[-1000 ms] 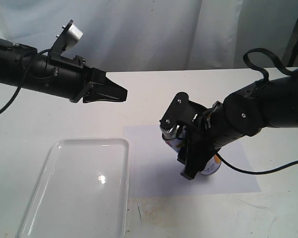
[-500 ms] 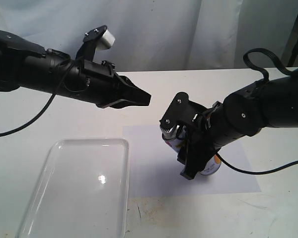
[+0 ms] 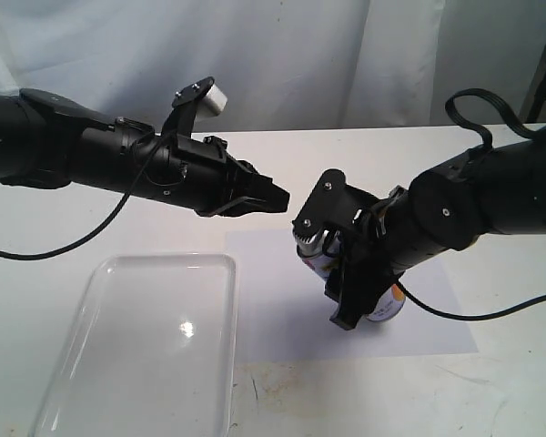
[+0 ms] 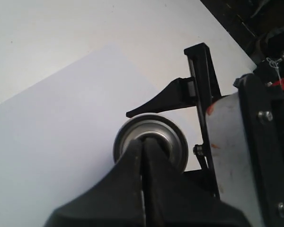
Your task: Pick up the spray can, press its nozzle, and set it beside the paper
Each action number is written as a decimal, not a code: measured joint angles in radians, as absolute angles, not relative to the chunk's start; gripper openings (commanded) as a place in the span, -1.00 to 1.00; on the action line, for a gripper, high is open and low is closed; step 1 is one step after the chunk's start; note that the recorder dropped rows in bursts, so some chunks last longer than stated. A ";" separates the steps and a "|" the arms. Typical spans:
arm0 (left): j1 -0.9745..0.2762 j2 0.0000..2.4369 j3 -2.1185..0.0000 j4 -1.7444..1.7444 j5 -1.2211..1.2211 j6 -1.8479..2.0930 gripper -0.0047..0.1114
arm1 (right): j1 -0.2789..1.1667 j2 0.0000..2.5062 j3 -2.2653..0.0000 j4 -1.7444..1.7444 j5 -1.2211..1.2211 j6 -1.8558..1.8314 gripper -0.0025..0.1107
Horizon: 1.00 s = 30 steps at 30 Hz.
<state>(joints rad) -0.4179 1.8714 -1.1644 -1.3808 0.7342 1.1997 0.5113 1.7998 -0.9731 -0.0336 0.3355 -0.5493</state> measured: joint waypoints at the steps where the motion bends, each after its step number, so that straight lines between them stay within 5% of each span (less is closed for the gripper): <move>1: -0.418 1.871 -1.164 -1.385 0.736 1.203 -0.92 | 0.511 1.800 -0.973 -0.034 0.335 -0.549 -0.96; 30: -0.484 1.914 -1.164 -1.413 0.672 1.252 -0.92 | 0.509 1.801 -0.969 -0.034 0.346 -0.551 -0.96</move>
<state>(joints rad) -0.4840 1.9144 -1.1644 -1.4129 0.6719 1.2517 0.5090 1.8007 -0.9692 -0.0336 0.3462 -0.5512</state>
